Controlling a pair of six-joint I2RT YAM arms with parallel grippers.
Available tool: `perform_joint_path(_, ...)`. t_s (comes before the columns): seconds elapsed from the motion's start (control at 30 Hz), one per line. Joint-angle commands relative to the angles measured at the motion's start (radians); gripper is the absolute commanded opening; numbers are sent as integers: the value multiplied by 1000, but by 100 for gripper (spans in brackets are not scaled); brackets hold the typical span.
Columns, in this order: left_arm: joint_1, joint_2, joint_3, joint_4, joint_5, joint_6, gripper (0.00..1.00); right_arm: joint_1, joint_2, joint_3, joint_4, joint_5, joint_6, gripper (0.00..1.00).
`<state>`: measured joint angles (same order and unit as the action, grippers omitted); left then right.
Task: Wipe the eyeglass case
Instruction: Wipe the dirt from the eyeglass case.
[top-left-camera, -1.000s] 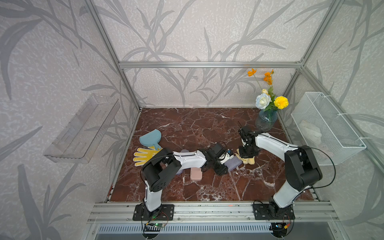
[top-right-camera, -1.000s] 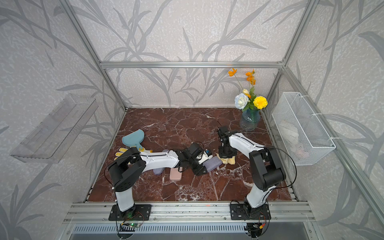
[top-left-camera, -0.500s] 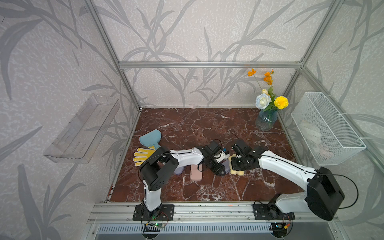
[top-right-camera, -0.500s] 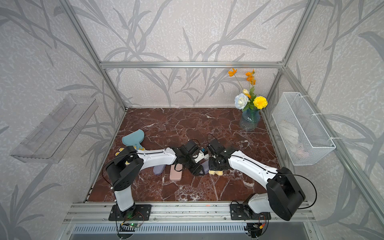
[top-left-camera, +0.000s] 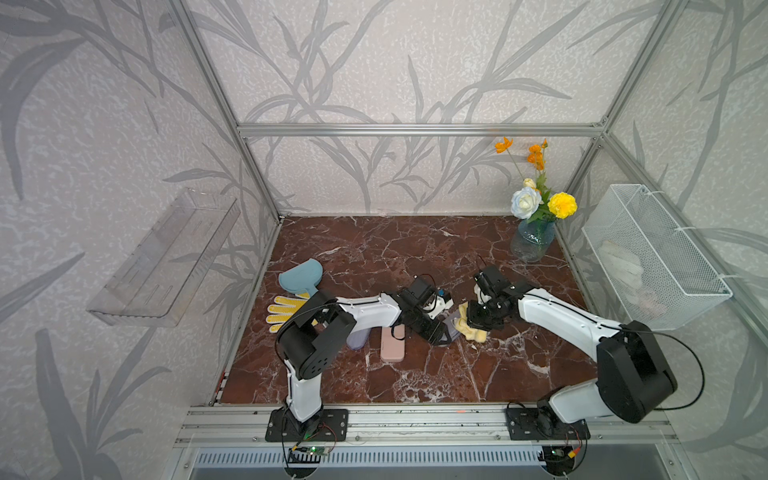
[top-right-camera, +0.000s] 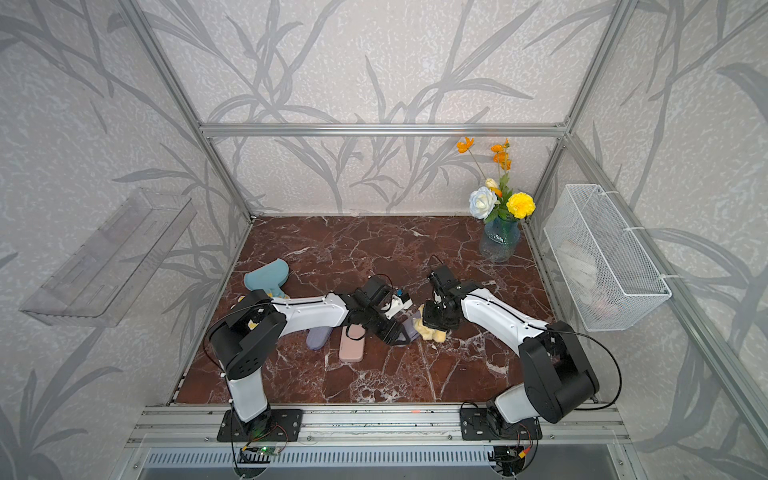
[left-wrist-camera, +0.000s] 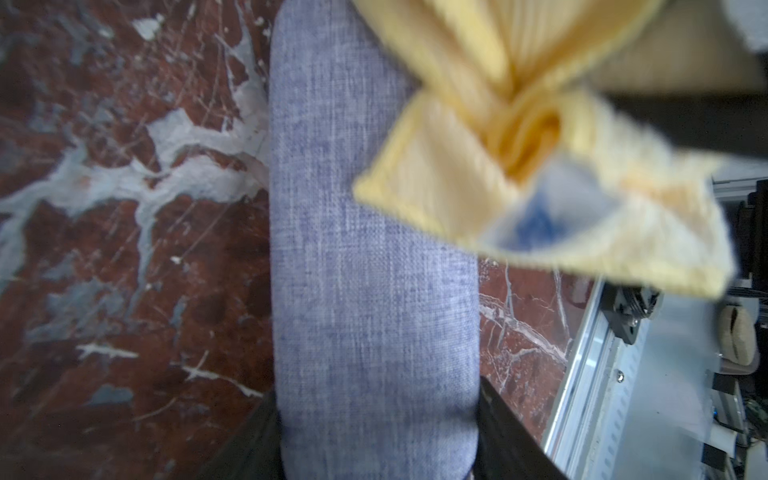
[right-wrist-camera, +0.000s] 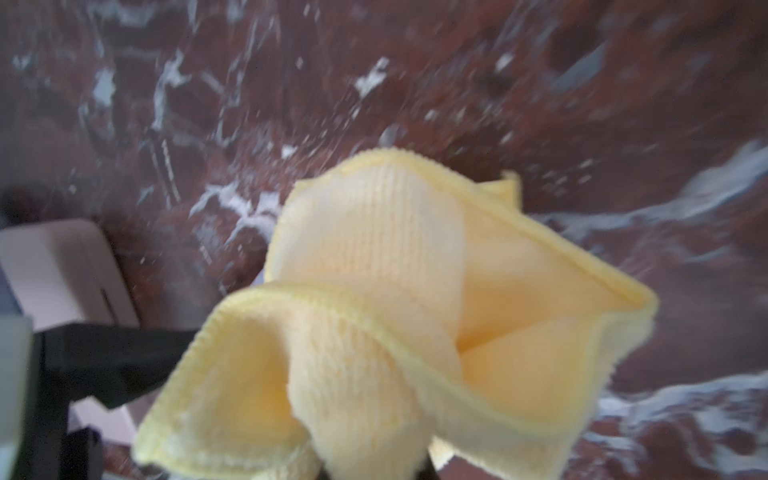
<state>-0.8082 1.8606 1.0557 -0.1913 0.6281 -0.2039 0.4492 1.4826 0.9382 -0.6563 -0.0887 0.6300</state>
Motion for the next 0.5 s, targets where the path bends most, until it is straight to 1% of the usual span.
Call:
perform_joint_path(0.0,-29,-2,-24,-48,160,-14,5,5,-8,19,-9,126,-65,0)
perform_joint_path(0.07,-25,0,-19,-45,162,-24,5,41,-36,-6,-14,69,-36,0)
perform_joint_path(0.2,-11,-5,-24,-4,193,-72,4,178,-136,-88,15,-21,87,0)
perform_joint_path(0.27,-5,-9,-32,38,219,-102,4,222,-187,-120,34,-62,146,0)
perform_joint_path(0.37,-1,-6,-32,75,244,-138,2,233,-219,-158,108,-169,202,0)
perform_joint_path(0.47,0,4,-29,83,268,-153,1,205,-187,-158,116,-131,186,0)
